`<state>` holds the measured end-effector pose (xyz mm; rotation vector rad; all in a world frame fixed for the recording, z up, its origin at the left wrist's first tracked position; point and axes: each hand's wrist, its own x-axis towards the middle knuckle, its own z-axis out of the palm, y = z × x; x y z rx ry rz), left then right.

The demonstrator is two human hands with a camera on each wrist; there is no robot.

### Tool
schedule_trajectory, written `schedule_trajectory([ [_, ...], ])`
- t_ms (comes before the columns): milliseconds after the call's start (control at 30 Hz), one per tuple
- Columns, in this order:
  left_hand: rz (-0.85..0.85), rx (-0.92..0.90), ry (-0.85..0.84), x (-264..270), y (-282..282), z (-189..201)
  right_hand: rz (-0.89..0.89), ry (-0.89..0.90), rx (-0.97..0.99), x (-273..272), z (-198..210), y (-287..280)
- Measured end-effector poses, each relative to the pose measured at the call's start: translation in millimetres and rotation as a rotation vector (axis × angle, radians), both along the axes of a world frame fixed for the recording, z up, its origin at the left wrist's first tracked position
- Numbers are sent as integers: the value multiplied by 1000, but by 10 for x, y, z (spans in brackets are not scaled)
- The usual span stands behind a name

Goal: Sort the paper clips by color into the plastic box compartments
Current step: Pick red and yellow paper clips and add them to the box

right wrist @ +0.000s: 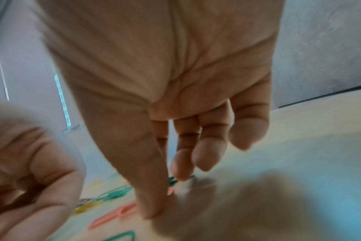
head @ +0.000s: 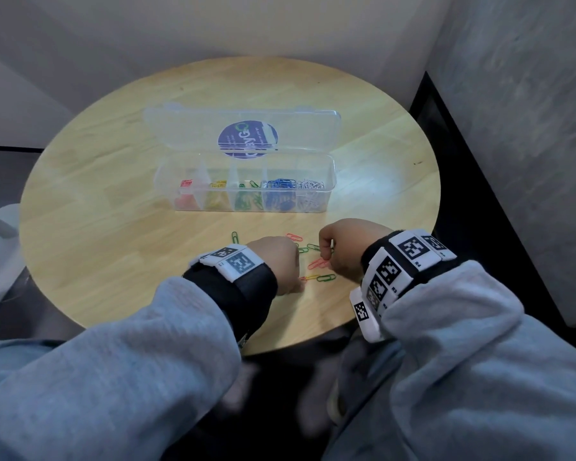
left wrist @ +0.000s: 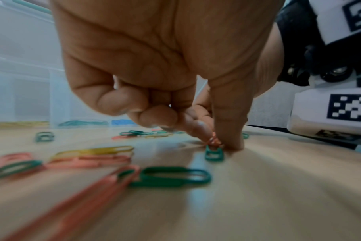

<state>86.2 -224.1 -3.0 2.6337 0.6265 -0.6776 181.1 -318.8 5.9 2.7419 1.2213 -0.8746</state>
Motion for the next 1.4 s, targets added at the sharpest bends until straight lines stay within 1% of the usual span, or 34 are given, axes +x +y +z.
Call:
schedule_trajectory([
  [100, -3, 7, -4, -2, -1, -5, 33, 19, -15, -4, -4, -3],
  [167, -17, 18, -3, -3, -2, -5, 58, 60, 4, -2, -12, 11],
  [233, -24, 27, -1, -6, 4, -6, 74, 64, 30, -19, -27, 28],
  [400, -40, 45, 15, 3, 25, 4, 32, 36, 81, -52, -94, 64],
  [500, -53, 65, 37, 9, 18, -6, 66, 62, 58, -42, -83, 77],
  [667, -59, 101, 31, -32, 16, -15, 108, 34, -10, -33, -72, 96],
  [800, -48, 61, 3, -43, 77, 32, 119, 43, -49, -31, -80, 118],
  [867, 10, -29, -52, -48, 148, 76, 131, 31, -52, -44, -71, 123],
  [1000, 207, -365, -192, -98, 373, 193, 92, 64, -37, -60, -62, 110],
  [1100, 385, -609, -291, -153, 533, 259, 18, 120, 42, -32, -32, 87],
  [1200, 568, -773, -368, -213, 656, 285, -78, 243, 211, 36, 35, 70],
  [1300, 695, -892, -427, -275, 722, 303, -220, 453, 378, 91, 69, 83],
  [1400, 852, -1053, -479, -336, 785, 313, -331, 673, 484, 105, 83, 134],
])
